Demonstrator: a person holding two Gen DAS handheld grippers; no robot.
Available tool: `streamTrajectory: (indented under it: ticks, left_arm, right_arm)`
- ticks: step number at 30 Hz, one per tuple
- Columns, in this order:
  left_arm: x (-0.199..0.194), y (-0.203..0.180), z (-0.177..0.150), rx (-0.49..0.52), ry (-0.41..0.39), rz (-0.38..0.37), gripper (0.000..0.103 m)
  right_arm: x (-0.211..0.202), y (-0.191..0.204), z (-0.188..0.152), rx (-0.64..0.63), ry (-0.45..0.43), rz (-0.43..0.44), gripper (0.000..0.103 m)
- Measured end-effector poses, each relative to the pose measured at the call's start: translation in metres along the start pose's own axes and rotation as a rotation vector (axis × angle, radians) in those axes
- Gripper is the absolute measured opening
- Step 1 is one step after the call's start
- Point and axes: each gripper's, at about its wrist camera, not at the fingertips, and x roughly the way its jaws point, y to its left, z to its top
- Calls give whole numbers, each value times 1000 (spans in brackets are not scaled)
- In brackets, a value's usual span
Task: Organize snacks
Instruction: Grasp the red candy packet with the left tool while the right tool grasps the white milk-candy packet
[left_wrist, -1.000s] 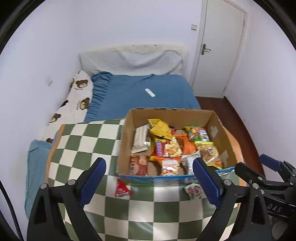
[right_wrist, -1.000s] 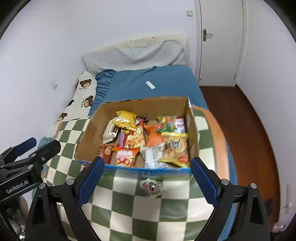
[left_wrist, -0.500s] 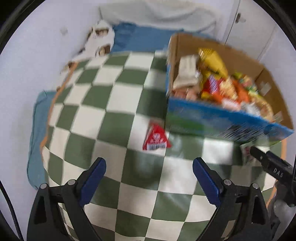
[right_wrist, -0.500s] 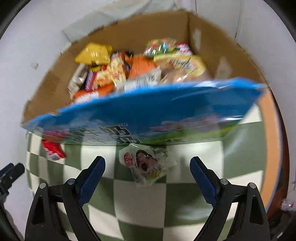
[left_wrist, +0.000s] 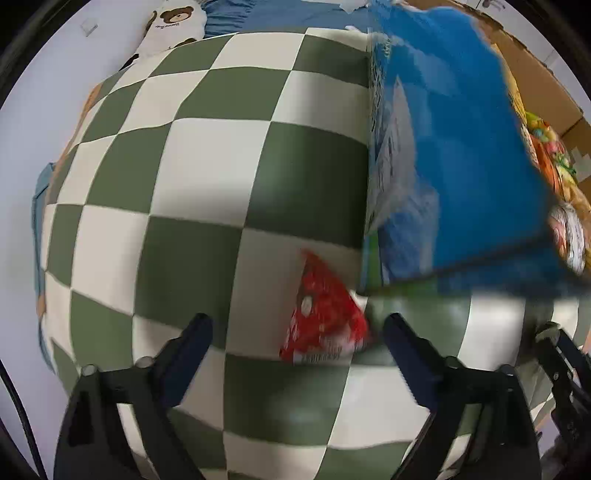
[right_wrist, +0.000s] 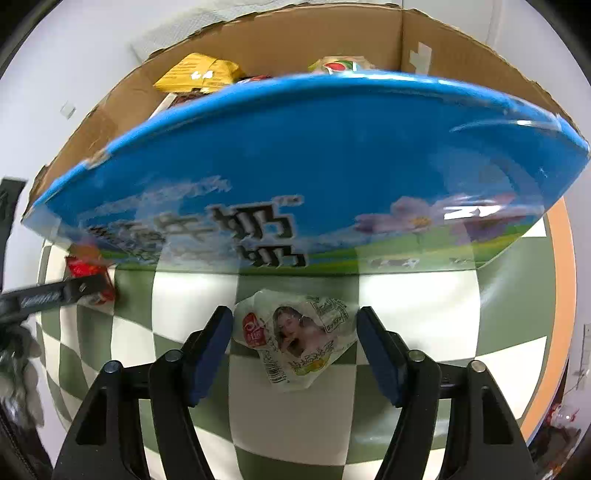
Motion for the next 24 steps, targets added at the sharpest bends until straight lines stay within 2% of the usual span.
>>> streamTrajectory:
  ticks: [1, 3, 4, 5, 10, 13, 16, 18, 20, 24]
  left_arm:
    - [2, -1, 0, 6, 2, -4, 55]
    - [4, -3, -3, 21, 11, -17, 42]
    - [4, -4, -6, 32, 9, -16, 39]
    - [3, -5, -10, 39, 7, -16, 39]
    - [-1, -7, -47, 34, 36, -62, 39]
    - [0, -11, -71, 22, 62, -93, 39]
    - [3, -18, -86, 6, 79, -120, 39]
    - [3, -22, -91, -2, 85, -134, 39]
    - [2, -27, -96, -6, 89, -150, 39]
    - [-2, -40, -115, 16, 102, -177, 39]
  right_arm:
    - [-3, 3, -1, -17, -2, -12, 60]
    - [-6, 7, -4, -30, 3, -10, 60]
    - [-6, 8, -5, -36, 11, -9, 56]
    - [-8, 8, -6, -42, 13, -11, 50]
    - [-9, -2, -7, -10, 45, 40, 50]
    - [-2, -16, -1, 41, 48, 71, 63]
    - [12, -24, 5, 82, 64, 107, 68]
    - [15, -21, 4, 77, 51, 100, 67]
    - [20, -13, 9, 42, 77, 97, 58]
    - [14, 2, -6, -33, 99, 81, 57]
